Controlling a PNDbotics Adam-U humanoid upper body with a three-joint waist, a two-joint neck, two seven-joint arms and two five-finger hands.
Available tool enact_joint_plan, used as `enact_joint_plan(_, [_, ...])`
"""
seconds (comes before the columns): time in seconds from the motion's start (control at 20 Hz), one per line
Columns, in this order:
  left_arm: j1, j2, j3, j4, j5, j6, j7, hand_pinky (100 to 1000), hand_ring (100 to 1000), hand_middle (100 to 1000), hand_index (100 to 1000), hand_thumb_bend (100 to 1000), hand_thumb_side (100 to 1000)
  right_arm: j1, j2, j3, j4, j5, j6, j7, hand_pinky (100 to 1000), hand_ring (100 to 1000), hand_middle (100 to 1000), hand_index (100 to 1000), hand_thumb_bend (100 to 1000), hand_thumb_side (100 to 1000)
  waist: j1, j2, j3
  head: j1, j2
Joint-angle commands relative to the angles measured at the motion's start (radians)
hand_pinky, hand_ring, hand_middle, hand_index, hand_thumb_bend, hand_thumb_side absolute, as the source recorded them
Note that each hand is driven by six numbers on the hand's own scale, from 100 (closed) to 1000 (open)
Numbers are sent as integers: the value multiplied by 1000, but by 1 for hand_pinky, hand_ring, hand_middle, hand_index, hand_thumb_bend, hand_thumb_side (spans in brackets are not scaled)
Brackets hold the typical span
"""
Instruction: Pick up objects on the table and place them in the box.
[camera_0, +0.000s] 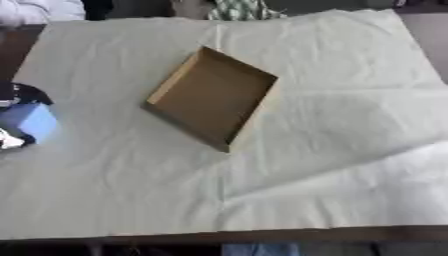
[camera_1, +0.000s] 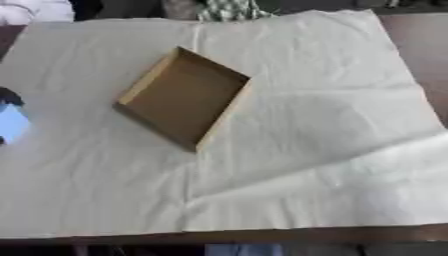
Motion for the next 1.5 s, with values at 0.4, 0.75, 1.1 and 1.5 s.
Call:
enact_joint_plan(0.4, [-4,12,17,-24,78,-151,-169,549,723,793,744,125,275,-7,-15,-12,-7,-7,-1,-2,692,735,614,811,100,569,-1,-15,-1,3,4])
enact_joint_plan(0.75, [-11,6,36,-100,212,-151,-195,490,674,685,635,100,266,-9,-16,-12,-8,-9,-1,-1,692,734,614,811,100,568,0,-16,-4,5,6])
enact_joint_plan(1.1, [-88,-52,33,-145,278,-151,-263,488,674,690,620,100,262,-13,-19,-9,-13,-8,1,-1,694,734,615,811,100,569,6,-23,-16,13,6])
enact_joint_plan(1.5, [-263,-277,28,-115,313,-151,-351,465,658,684,615,100,254,-24,-16,1,-18,-11,3,8,694,733,615,811,100,570,10,-23,-42,47,4])
